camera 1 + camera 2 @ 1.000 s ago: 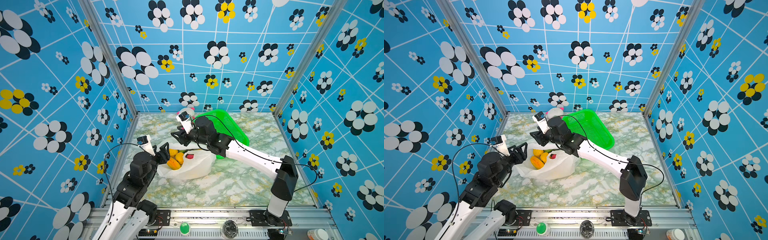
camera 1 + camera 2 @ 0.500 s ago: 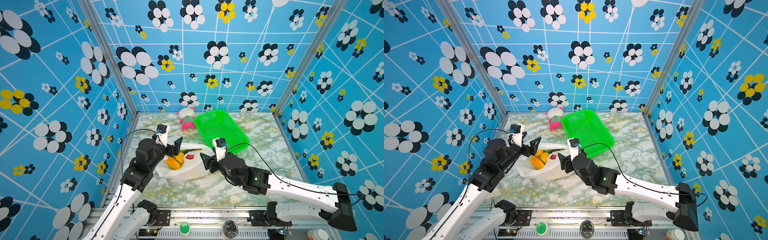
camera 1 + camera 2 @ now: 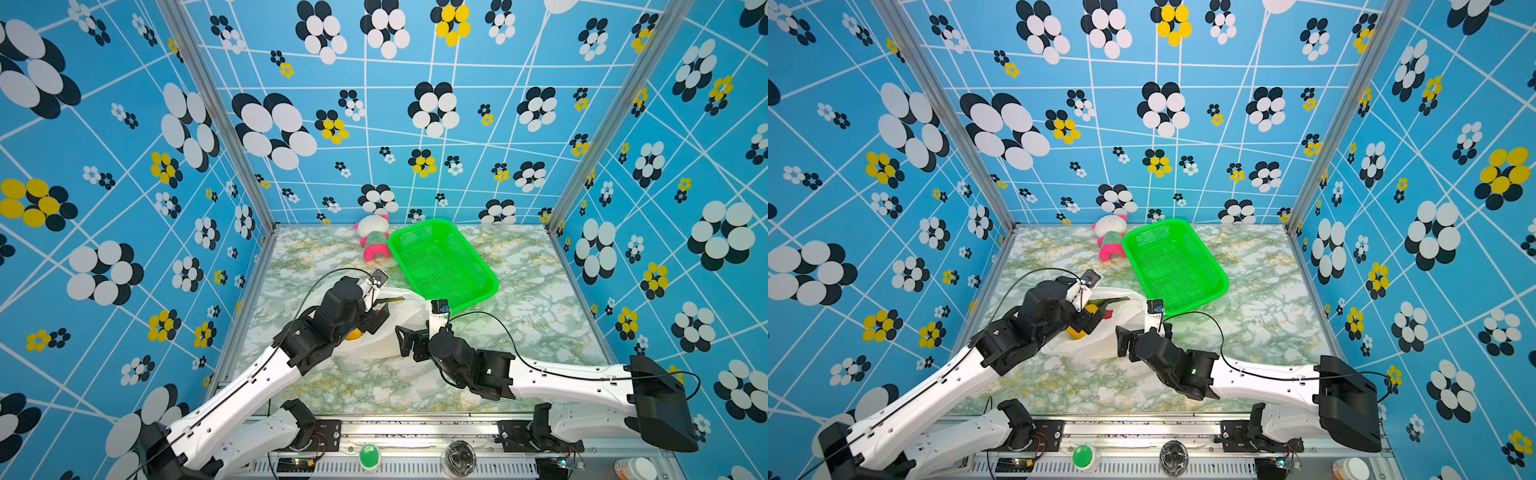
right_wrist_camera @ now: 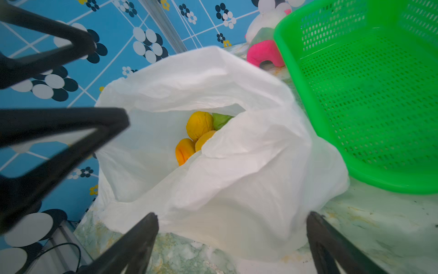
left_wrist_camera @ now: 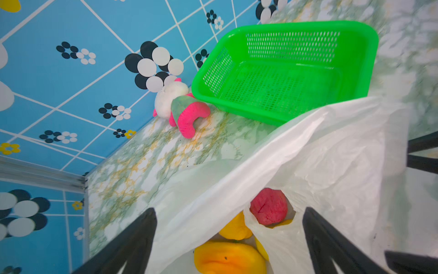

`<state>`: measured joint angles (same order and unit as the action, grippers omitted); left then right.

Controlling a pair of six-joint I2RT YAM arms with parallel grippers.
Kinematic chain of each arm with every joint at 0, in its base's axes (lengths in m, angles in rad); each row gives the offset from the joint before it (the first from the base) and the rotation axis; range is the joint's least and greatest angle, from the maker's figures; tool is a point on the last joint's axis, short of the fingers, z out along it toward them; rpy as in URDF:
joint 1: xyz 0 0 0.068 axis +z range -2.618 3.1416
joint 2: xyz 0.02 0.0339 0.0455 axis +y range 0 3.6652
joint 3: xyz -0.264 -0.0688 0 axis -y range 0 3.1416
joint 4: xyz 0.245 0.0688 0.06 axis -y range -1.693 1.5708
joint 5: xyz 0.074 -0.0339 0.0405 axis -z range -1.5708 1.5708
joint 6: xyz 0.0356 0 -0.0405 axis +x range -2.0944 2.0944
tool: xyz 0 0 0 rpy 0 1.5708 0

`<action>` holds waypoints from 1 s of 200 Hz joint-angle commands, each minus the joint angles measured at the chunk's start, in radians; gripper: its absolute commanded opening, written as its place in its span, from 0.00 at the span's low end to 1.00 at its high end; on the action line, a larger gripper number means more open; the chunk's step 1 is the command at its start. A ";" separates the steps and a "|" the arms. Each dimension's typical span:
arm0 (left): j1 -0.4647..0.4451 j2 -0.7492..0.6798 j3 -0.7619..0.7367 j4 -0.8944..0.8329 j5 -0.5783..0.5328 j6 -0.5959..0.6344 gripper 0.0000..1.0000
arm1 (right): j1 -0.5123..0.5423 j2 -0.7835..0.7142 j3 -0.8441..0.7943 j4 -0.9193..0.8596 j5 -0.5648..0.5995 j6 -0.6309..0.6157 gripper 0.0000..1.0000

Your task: Untie the knot of the plastic bag and take out the fruit

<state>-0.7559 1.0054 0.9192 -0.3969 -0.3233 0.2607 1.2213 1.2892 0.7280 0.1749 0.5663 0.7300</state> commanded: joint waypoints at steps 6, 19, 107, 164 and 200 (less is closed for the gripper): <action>-0.041 0.096 -0.009 -0.041 -0.252 0.104 1.00 | 0.003 0.038 0.010 0.111 -0.022 0.010 0.99; -0.036 0.101 -0.028 0.012 -0.236 0.116 0.99 | -0.003 0.063 0.025 0.113 -0.009 0.016 0.99; 0.095 0.198 -0.011 0.197 -0.234 0.198 0.99 | -0.057 0.152 0.076 0.130 -0.093 -0.001 0.00; 0.213 0.257 0.069 0.254 -0.186 0.179 0.02 | -0.052 0.136 0.065 0.167 -0.152 -0.090 0.00; 0.269 0.106 0.024 0.332 -0.280 0.086 0.00 | -0.166 0.194 0.134 0.256 -0.371 -0.188 0.00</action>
<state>-0.5175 1.2385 0.9562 -0.1467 -0.5426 0.4335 1.1385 1.4517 0.7872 0.3489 0.3622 0.6334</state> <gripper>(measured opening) 0.038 0.047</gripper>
